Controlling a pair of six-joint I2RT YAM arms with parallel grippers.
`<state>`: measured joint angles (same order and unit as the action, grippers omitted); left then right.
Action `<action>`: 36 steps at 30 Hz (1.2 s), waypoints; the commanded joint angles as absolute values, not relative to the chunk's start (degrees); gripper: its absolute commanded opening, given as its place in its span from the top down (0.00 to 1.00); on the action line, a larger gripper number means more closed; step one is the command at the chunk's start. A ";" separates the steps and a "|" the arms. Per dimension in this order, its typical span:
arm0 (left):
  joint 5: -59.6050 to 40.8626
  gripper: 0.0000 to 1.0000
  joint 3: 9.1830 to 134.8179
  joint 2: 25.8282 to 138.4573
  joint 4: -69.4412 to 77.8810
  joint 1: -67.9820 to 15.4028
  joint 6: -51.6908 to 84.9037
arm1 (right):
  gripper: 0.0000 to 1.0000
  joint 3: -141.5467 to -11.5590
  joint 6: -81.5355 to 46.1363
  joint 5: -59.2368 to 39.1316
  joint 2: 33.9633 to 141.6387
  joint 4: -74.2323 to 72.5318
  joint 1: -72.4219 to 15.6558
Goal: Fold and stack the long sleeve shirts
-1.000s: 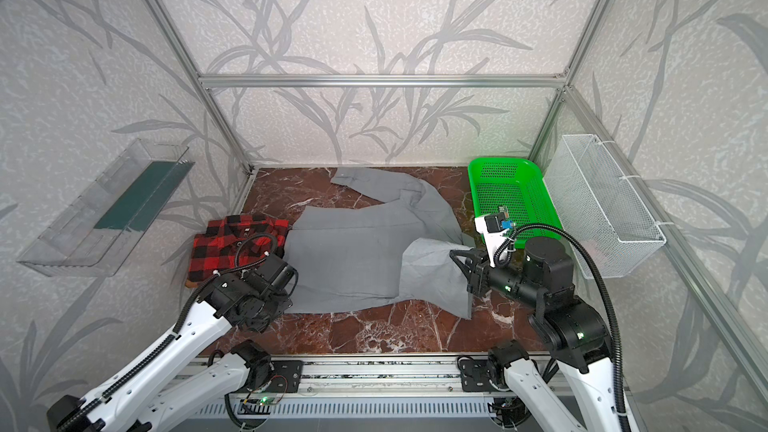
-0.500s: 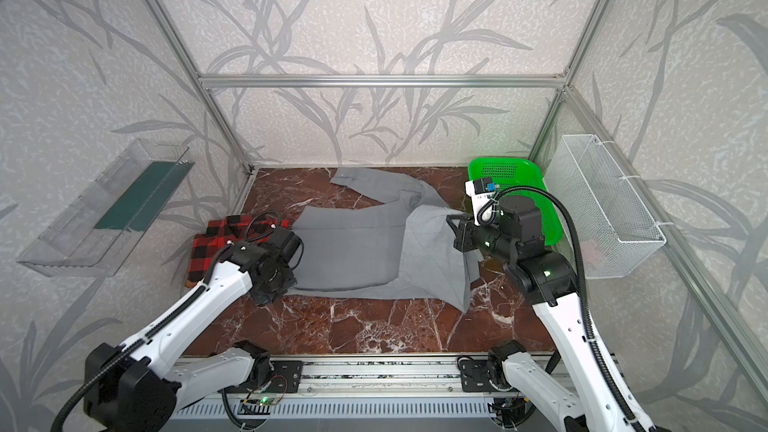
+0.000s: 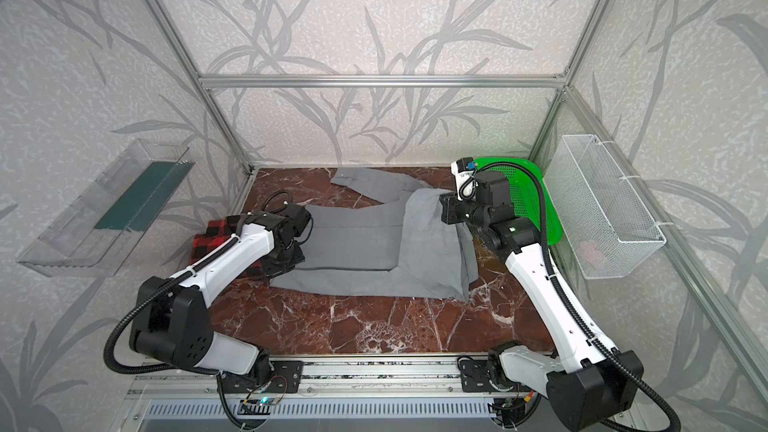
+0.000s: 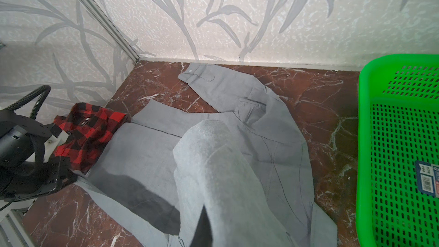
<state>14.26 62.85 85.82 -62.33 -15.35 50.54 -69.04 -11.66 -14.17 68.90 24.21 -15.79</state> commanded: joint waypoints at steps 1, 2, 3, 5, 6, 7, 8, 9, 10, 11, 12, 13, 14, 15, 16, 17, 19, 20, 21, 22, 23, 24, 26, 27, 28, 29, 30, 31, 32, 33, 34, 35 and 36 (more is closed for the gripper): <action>16.81 1.00 64.34 87.21 -63.99 -14.58 49.40 | 1.00 -69.63 -10.33 -14.46 70.54 18.73 -14.47; 17.17 1.00 64.28 87.72 -63.69 -14.26 49.20 | 1.00 -69.90 -9.99 -13.99 71.15 18.00 -14.26; 17.01 1.00 64.25 88.20 -63.22 -13.71 48.77 | 1.00 -70.45 -9.68 -13.59 72.04 17.71 -14.22; 16.91 1.00 64.51 89.45 -62.80 -12.81 48.14 | 1.00 -71.59 -8.99 -13.12 74.44 17.53 -13.74; 16.88 1.00 64.60 90.06 -62.59 -12.45 47.95 | 1.00 -72.17 -8.80 -12.72 75.78 17.74 -13.58; 16.73 1.00 64.75 90.44 -62.38 -12.11 47.76 | 1.00 -72.69 -8.71 -12.42 77.08 18.04 -13.49; 16.38 1.00 64.84 90.87 -61.95 -11.84 47.25 | 1.00 -73.05 -8.57 -12.04 78.17 18.35 -13.53; 16.35 1.00 65.08 91.17 -61.85 -11.63 47.07 | 1.00 -72.91 -8.61 -11.60 78.98 18.06 -13.54; 16.22 1.00 65.19 91.36 -61.68 -11.39 46.83 | 1.00 -72.64 -8.69 -11.43 79.50 17.66 -13.55; 15.94 1.00 65.30 91.48 -61.44 -11.30 46.55 | 1.00 -72.48 -8.71 -11.30 80.04 17.16 -13.54; 15.78 1.00 65.54 91.62 -61.35 -11.17 46.41 | 1.00 -72.47 -8.71 -11.02 80.83 16.97 -13.54; 15.65 0.99 65.85 91.73 -61.27 -11.11 46.11 | 1.00 -72.57 -8.54 -10.61 81.59 17.03 -13.54; 15.72 0.97 66.17 91.92 -61.19 -11.00 45.98 | 1.00 -72.83 -8.29 -10.21 82.40 17.13 -13.54; 15.82 0.95 66.52 92.10 -61.25 -10.94 45.76 | 1.00 -72.86 -8.17 -9.81 83.19 16.90 -13.53; 15.82 0.94 66.81 92.21 -61.26 -10.90 45.57 | 1.00 -73.07 -8.13 -9.61 83.84 16.72 -13.54; 15.82 0.92 67.12 92.49 -61.28 -10.77 45.40 | 1.00 -73.04 -8.05 -9.42 84.41 16.57 -13.61; 15.82 0.86 67.68 92.83 -61.51 -10.50 45.05 | 1.00 -73.33 -7.80 -8.86 85.69 16.34 -13.62; 15.86 0.83 68.06 92.96 -61.76 -10.33 44.90 | 1.00 -73.47 -7.67 -8.38 86.29 16.43 -13.58; 15.82 0.78 68.45 92.91 -61.91 -10.10 44.79 | 1.00 -73.73 -7.56 -7.84 86.92 16.31 -13.62; 15.66 0.76 68.85 92.82 -62.09 -9.74 44.69 | 1.00 -73.82 -7.41 -7.14 87.43 16.33 -13.62; 15.64 0.71 69.36 92.49 -62.38 -9.43 44.57 | 1.00 -73.88 -7.43 -6.30 88.02 16.52 -13.62; 15.49 0.64 69.73 92.16 -62.55 -9.21 44.51 | 1.00 -73.92 -7.41 -5.74 88.51 16.61 -13.62; 15.15 0.51 70.51 91.36 -63.22 -8.72 44.56 | 1.00 -74.25 -7.49 -4.58 89.35 17.01 -13.62; 14.91 0.44 70.93 90.82 -63.62 -8.66 44.64 | 1.00 -74.48 -7.51 -4.28 89.71 17.38 -13.69; 14.59 0.41 71.26 90.12 -63.93 -8.57 44.65 | 1.00 -74.72 -7.48 -4.14 89.90 17.77 -13.76; 14.06 0.37 71.34 89.03 -63.92 -8.55 44.80 | 1.00 -74.87 -7.63 -3.75 90.00 18.17 -13.92; 13.70 0.33 71.22 88.05 -63.70 -8.54 44.98 | 1.00 -74.90 -7.65 -3.48 89.84 18.40 -14.12; 13.11 0.32 71.08 86.84 -63.36 -8.54 45.00 | 1.00 -74.74 -8.01 -3.18 89.48 18.38 -14.39; 12.48 0.32 70.93 85.77 -62.90 -8.56 44.83 | 1.00 -74.47 -8.43 -3.40 88.98 18.24 -14.70; 12.00 0.31 70.84 85.09 -62.63 -8.54 44.74 | 1.00 -74.26 -8.60 -3.26 88.38 18.03 -15.12; 10.99 0.31 70.74 84.20 -62.24 -8.59 44.37 | 1.00 -73.82 -8.52 -2.46 87.44 17.80 -15.98; 10.06 0.30 70.43 83.45 -61.50 -8.62 43.62 | 1.00 -73.17 -7.90 -1.32 86.38 17.60 -17.14; 9.35 0.30 69.91 82.64 -60.83 -8.57 43.11 | 1.00 -72.60 -7.42 -0.28 85.52 17.64 -18.32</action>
<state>11.55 69.71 85.27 -60.95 -8.67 44.40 -72.62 -8.25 -3.22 89.47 18.24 -15.64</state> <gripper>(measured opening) 0.695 0.047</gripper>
